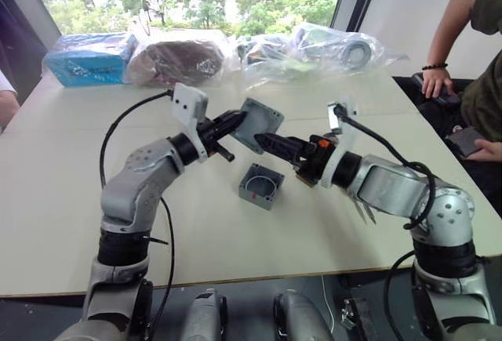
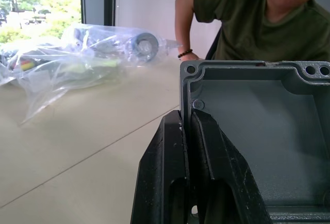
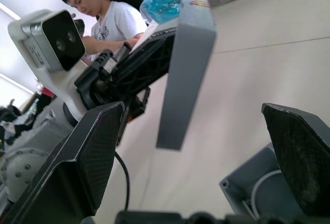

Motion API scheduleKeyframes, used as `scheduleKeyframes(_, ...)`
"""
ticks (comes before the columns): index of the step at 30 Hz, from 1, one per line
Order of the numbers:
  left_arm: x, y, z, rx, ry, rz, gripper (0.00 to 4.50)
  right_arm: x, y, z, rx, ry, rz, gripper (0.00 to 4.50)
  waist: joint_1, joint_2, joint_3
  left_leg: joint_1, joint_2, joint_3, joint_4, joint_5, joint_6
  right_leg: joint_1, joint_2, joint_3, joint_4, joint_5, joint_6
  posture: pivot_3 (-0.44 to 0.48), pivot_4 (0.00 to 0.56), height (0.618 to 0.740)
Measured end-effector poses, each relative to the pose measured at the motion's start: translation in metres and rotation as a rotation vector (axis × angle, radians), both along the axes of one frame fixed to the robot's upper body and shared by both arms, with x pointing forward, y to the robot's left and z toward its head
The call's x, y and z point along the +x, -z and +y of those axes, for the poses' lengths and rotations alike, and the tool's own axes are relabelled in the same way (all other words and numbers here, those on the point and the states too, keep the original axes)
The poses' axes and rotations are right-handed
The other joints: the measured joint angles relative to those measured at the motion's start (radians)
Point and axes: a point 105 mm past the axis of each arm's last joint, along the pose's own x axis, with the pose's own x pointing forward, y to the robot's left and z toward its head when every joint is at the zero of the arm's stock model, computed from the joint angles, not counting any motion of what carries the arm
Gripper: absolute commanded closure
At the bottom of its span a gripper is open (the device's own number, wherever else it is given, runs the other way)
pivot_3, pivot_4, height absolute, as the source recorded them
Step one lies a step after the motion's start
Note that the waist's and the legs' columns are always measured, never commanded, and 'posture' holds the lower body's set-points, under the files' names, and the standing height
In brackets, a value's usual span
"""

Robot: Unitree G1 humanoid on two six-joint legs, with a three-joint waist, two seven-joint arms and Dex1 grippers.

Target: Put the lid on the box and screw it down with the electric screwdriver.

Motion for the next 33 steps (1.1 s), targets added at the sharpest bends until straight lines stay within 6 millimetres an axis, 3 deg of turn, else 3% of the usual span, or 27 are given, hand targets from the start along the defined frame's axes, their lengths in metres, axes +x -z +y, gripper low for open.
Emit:
scheduleKeyframes(2,0.0,0.0,0.001,0.001,-0.003,0.0,4.48,0.001,-0.001,0.0,0.006,0.005,0.002,0.0,-0.001,0.0,0.0,0.0,0.0,0.0,0.0,0.0,0.0,0.0,0.0,0.0,0.0,0.0,0.0,0.0,0.15,0.74)
scheduleKeyframes(3,0.0,0.0,0.001,0.001,-0.005,0.0,4.5,0.001,-0.003,0.002,0.014,0.005,-0.001,0.53,-0.002,0.0,0.0,0.0,0.0,0.0,0.0,0.0,0.0,0.0,0.0,0.0,0.0,0.0,0.0,0.0,0.15,0.74)
scheduleKeyframes(5,-0.002,0.001,-0.001,0.005,-0.001,-0.001,4.5,0.002,-0.006,0.003,0.025,0.006,-0.008,1.0,-0.003,0.0,0.0,0.0,0.0,0.0,0.0,0.0,0.0,0.0,0.0,0.0,0.0,0.0,0.0,0.0,0.15,0.74)
scheduleKeyframes(14,-0.002,-0.001,0.003,0.012,-0.016,-0.024,4.5,0.005,-0.007,0.003,0.045,0.021,0.001,4.31,-0.002,0.0,0.0,-0.001,0.0,0.0,0.0,0.0,0.0,-0.001,0.0,0.0,-0.001,0.0,0.0,0.0,0.15,0.74)
scheduleKeyframes(20,-0.002,-0.001,0.003,0.007,-0.017,-0.015,4.5,0.005,-0.007,0.003,0.046,0.023,0.003,4.31,-0.003,0.0,0.0,-0.002,0.0,0.0,0.0,0.0,0.0,-0.001,0.0,0.0,-0.001,0.0,0.0,0.0,0.15,0.74)
scheduleKeyframes(21,-0.002,0.0,0.003,0.006,-0.014,-0.005,3.83,0.005,-0.006,0.003,0.041,0.023,0.004,4.31,-0.003,0.001,0.0,-0.002,0.0,0.0,0.0,0.0,0.0,-0.001,0.0,0.0,-0.001,0.0,0.0,0.0,0.15,0.74)
scheduleKeyframes(27,-0.01,0.006,0.009,0.059,0.073,0.06,1.55,0.005,-0.01,-0.004,-0.123,0.028,-0.138,4.31,-0.004,0.001,0.001,-0.004,0.0,0.0,-0.001,0.0,0.0,-0.004,0.0,0.0,-0.002,-0.001,-0.002,0.0,0.15,0.74)
scheduleKeyframes(31,-0.021,0.003,0.03,0.173,0.164,0.069,0.03,-0.002,-0.008,-0.012,-0.518,-0.017,-0.462,4.31,-0.003,0.002,0.001,-0.007,0.0,0.0,-0.001,0.0,0.0,-0.007,0.001,-0.001,-0.003,-0.002,-0.003,0.0,0.15,0.74)
scheduleKeyframes(33,-0.028,0.004,0.041,0.223,0.221,0.104,0.03,-0.002,-0.003,-0.014,-0.685,-0.053,-0.625,4.31,-0.005,0.003,0.002,-0.008,0.0,0.0,-0.001,0.0,0.0,-0.008,0.002,-0.001,-0.005,-0.002,-0.003,0.0,0.15,0.74)
